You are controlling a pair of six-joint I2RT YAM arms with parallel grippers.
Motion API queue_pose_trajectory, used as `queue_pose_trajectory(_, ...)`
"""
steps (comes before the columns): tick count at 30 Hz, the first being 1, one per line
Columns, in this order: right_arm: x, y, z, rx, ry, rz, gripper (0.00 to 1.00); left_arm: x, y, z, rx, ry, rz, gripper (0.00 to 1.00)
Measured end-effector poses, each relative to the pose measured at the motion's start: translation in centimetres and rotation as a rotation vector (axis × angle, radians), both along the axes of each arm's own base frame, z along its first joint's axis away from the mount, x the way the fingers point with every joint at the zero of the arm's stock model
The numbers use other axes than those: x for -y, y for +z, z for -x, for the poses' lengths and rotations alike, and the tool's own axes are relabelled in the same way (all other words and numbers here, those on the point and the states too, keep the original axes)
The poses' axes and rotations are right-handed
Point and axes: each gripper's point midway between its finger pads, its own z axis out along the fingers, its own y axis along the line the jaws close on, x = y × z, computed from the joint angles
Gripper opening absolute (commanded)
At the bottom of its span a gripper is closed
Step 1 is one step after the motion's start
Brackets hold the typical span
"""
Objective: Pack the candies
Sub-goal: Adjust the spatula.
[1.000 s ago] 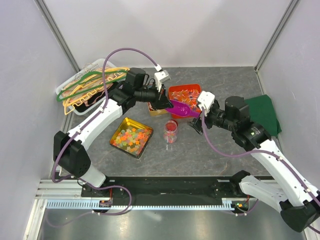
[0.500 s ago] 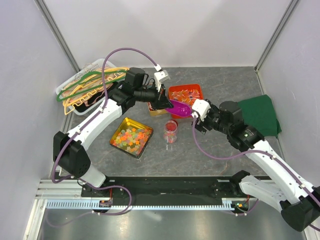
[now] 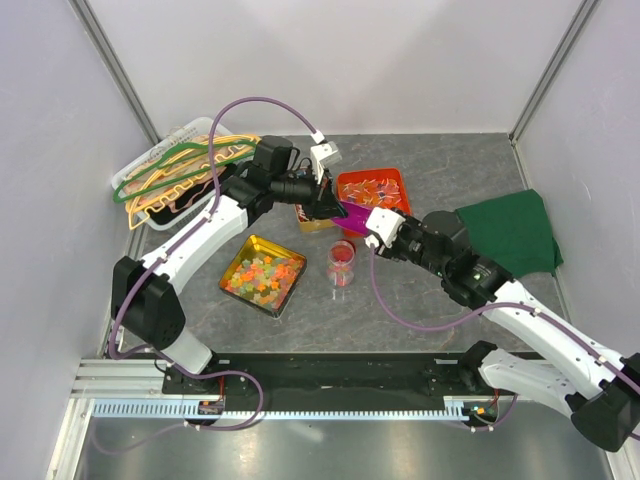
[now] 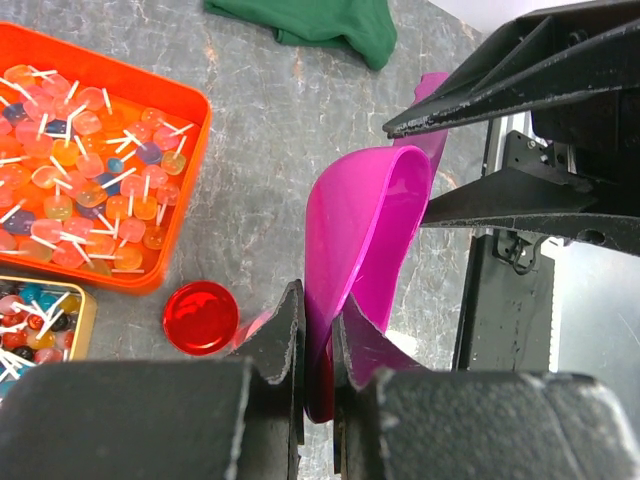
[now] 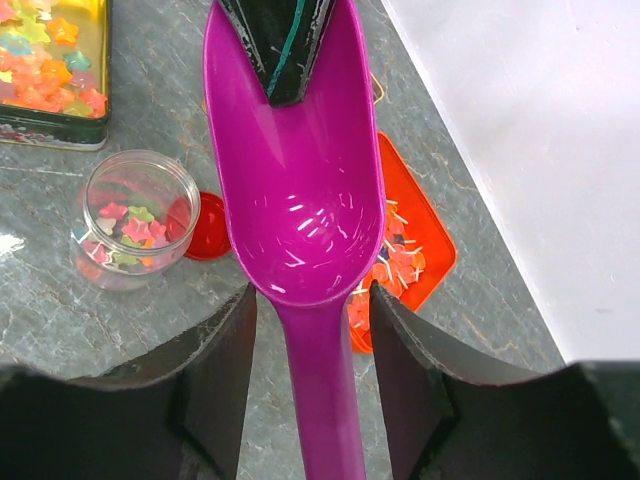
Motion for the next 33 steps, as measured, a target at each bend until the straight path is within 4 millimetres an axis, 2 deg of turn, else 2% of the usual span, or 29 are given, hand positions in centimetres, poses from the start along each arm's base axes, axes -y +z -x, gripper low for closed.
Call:
queue_pose_trajectory(9, 0.2, -0.2, -0.2, 0.032, -0.009, 0.030, 0.57, -0.1, 0.0, -0.1, -0.002, 0.003, 0.000, 0.02)
queue_pose_trajectory(12, 0.7, -0.5, 0.0, 0.046, -0.012, 0.046, 0.63, -0.1, -0.1, 0.0, -0.007, -0.001, -0.001, 0.02)
queue_pose_trajectory(16, 1.1, -0.5, 0.3, 0.066, -0.007, 0.057, 0.61, -0.1, 0.0, 0.2, -0.010, -0.010, 0.004, 0.02)
queue_pose_trajectory(21, 0.9, -0.5, 0.1, 0.070, -0.007, 0.054, 0.50, 0.0, 0.0, 0.2, -0.011, -0.012, 0.005, 0.02)
queue_pose_trajectory(30, -0.2, -1.2, -0.1, 0.063, 0.014, 0.061, 0.46, 0.0, 0.0, 0.2, -0.011, -0.012, 0.005, 0.02)
queue_pose_trajectory(32, -0.4, -1.2, -0.1, 0.063, 0.016, 0.062, 0.38, 0.0, 0.0, 0.3, -0.012, -0.012, 0.005, 0.02)
queue_pose_trajectory(33, -0.3, -1.2, -0.1, 0.064, 0.012, 0.061, 0.27, 0.0, 0.0, 0.3, -0.012, -0.013, 0.005, 0.02)
